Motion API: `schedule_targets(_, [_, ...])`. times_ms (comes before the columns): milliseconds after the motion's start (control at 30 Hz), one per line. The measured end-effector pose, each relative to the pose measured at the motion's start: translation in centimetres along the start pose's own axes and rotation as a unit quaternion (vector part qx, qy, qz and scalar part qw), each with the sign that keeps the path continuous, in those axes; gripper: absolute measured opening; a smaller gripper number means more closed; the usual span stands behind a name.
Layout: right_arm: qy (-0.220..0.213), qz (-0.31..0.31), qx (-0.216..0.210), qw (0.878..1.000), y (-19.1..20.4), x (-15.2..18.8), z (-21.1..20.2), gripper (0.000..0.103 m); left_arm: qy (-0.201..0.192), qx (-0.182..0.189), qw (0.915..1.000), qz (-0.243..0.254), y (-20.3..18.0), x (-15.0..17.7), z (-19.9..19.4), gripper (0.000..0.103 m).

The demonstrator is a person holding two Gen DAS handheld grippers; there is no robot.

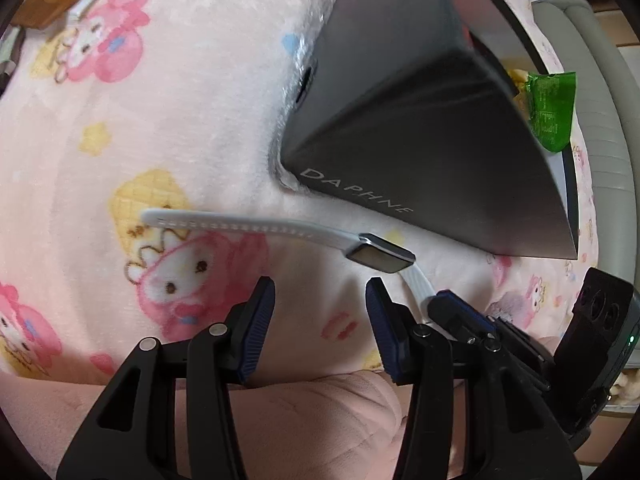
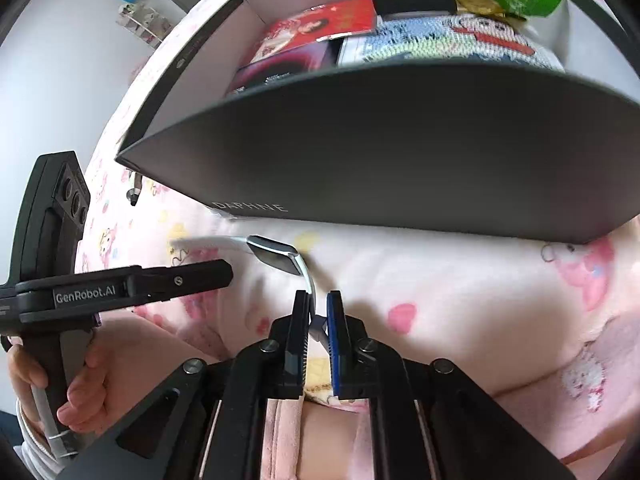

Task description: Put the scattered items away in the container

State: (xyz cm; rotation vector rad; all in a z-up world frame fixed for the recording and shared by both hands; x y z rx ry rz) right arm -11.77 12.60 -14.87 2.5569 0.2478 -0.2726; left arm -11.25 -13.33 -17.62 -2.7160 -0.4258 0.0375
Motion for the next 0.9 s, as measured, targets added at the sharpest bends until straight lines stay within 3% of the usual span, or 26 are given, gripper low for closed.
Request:
schedule_targets(300, [-0.026,0.013,0.022,0.999,-0.5,1.3,-0.6,0.010,-0.026,0.005,0.9989,-0.038,0.1,-0.9,0.2,0.047])
schedule_targets(667, [-0.083,0.016,0.030,0.996,-1.0,1.2,-2.8,0.010,-0.049,0.040,0.9946,-0.082,1.6,-1.5,0.6,0.045])
schedule_targets(733, [-0.062,0.019,0.024,0.998,-1.0,1.4,-2.2,0.011,-0.053,0.027,0.9952,-0.078,1.7,-1.5,0.6,0.026])
schedule_targets(900, [-0.015,0.031,0.000,0.999,-1.1,2.3,-0.4,0.011,-0.046,-0.004,0.9967,-0.066,1.7,-1.2,0.5,0.014])
Point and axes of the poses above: each gripper's, at about its wrist camera, not at the fingertips, and z roughly the way its jaws point, y to its left, x to its underside, the point moved 2 cm from there along z, roughly the way its jaws point, and after that the axes turned 5 degrees about -x, right-handed, at the moved point
